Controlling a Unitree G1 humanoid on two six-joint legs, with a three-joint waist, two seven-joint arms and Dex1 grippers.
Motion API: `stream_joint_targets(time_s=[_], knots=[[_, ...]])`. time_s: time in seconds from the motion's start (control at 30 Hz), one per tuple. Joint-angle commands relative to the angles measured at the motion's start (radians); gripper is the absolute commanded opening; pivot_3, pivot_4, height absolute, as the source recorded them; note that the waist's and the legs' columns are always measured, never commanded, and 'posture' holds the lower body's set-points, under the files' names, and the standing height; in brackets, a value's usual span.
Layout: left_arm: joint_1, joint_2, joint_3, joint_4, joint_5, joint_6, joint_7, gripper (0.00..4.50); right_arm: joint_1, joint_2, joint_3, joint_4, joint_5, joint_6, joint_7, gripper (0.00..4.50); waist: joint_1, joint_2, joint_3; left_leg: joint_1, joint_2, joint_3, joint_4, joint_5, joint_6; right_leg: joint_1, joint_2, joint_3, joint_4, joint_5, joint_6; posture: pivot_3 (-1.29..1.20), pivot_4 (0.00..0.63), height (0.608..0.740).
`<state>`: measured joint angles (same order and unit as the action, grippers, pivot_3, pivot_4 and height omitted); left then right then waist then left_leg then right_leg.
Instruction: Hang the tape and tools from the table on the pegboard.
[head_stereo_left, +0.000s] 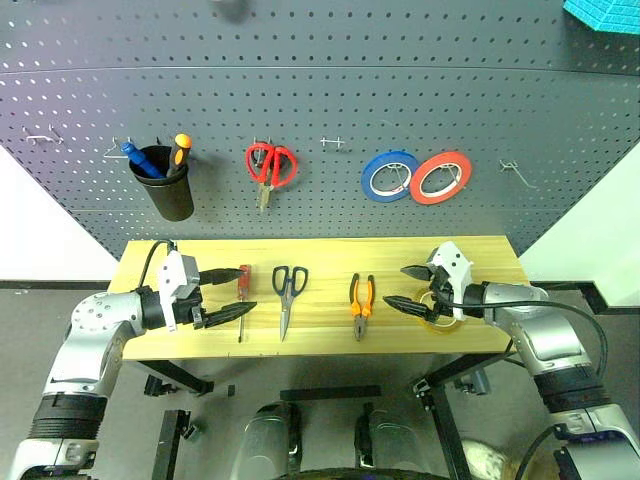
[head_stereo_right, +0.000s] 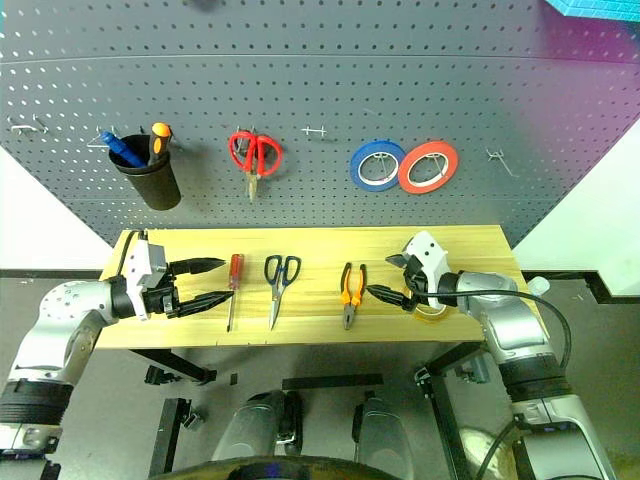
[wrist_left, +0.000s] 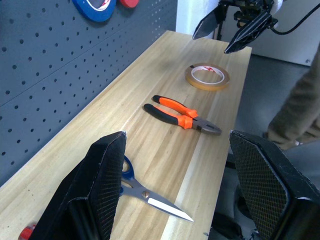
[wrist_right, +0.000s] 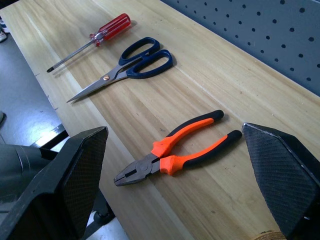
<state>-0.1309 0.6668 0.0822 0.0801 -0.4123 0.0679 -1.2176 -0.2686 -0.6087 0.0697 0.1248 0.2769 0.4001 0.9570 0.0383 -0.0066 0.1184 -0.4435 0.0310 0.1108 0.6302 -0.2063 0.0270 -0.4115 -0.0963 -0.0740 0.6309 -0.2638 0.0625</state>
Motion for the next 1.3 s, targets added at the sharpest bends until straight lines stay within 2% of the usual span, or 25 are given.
stream_joint_targets(time_s=[0.03, 0.53, 0.8, 0.9, 0.97, 1.03, 1.13, 1.23, 1.3], knots=[[-0.014, 0.0, 0.003, -0.007, 0.0, -0.019, -0.002, 3.43, 0.008, -0.019, -0.023, -0.03, 0.0, 0.002, -0.003, 4.5, 0.001, 0.0, 0.0, 0.0, 0.0, 0.0, 0.0, 0.0, 0.0, 0.0, 0.0, 0.0, 0.0, 0.0, 0.0, 0.1, 0.073, 0.74], [-0.014, 0.002, 0.007, -0.035, -0.038, 0.024, -0.017, 3.43, 0.056, -0.071, -0.012, 0.036, -0.083, 0.02, -0.036, 4.5, -0.002, 0.0, 0.0, 0.0, 0.0, 0.0, 0.001, 0.0, 0.0, 0.002, 0.0, 0.0, 0.0, 0.0, 0.0, 0.08, 0.086, 0.74], [0.057, 0.017, -0.092, 0.058, 0.123, -0.14, -0.035, 3.43, 0.023, -0.051, -0.013, 0.079, -0.111, 0.07, -0.086, 4.5, -0.003, 0.001, 0.0, 0.0, 0.0, 0.0, 0.001, 0.0, 0.0, 0.0, 0.0, 0.0, 0.0, 0.0, 0.0, 0.06, 0.105, 0.74], [-0.298, -0.087, -0.212, 0.204, 0.204, 0.029, 0.016, 3.43, 0.01, -0.041, -0.012, 0.081, -0.112, 0.089, -0.103, 4.5, 0.017, 0.003, 0.002, 0.0, 0.0, -0.002, 0.003, 0.0, 0.0, 0.002, -0.001, -0.005, 0.001, 0.0, 0.0, 0.05, 0.108, 0.74], [-0.413, -0.144, -0.251, 0.277, 0.234, 0.054, 0.022, 3.43, 0.002, -0.035, -0.009, 0.08, -0.115, 0.096, -0.111, 4.5, 0.029, 0.004, 0.002, -0.005, 0.002, -0.003, 0.007, 0.0, 0.0, 0.002, -0.002, -0.012, 0.002, 0.002, -0.002, 0.04, 0.108, 0.74], [-0.46, -0.174, -0.281, 0.322, 0.263, 0.034, 0.021, 3.43, -0.003, -0.031, -0.008, 0.081, -0.117, 0.096, -0.114, 4.5, 0.016, 0.007, -0.001, -0.007, 0.002, -0.004, 0.016, -0.001, 0.002, 0.004, -0.001, -0.013, 0.002, 0.004, 0.001, 0.03, 0.11, 0.74], [-0.513, -0.218, -0.301, 0.376, 0.29, 0.023, 0.051, 3.43, -0.005, -0.027, -0.009, 0.074, -0.122, 0.083, -0.124, 4.5, -0.023, 0.008, -0.001, -0.006, 0.001, 0.004, 0.017, -0.005, 0.014, 0.009, -0.003, -0.01, 0.0, 0.003, 0.002, 0.02, 0.111, 0.74], [-0.529, -0.247, -0.308, 0.382, 0.269, 0.029, 0.013, 3.43, 0.001, -0.026, -0.009, 0.055, -0.117, 0.085, -0.123, 4.5, -0.033, 0.005, 0.002, -0.009, 0.001, 0.007, 0.017, -0.005, 0.016, 0.005, -0.001, -0.01, 0.002, 0.006, 0.013, 0.01, 0.112, 0.74], [-0.521, -0.246, -0.332, 0.368, 0.282, 0.038, -0.015, 3.43, 0.003, -0.029, -0.005, 0.056, -0.122, 0.087, -0.125, 4.5, -0.034, 0.005, 0.003, -0.011, 0.002, 0.006, 0.018, -0.005, 0.016, 0.003, 0.0, -0.011, 0.004, 0.006, 0.015, 0.0, 0.113, 0.74]])
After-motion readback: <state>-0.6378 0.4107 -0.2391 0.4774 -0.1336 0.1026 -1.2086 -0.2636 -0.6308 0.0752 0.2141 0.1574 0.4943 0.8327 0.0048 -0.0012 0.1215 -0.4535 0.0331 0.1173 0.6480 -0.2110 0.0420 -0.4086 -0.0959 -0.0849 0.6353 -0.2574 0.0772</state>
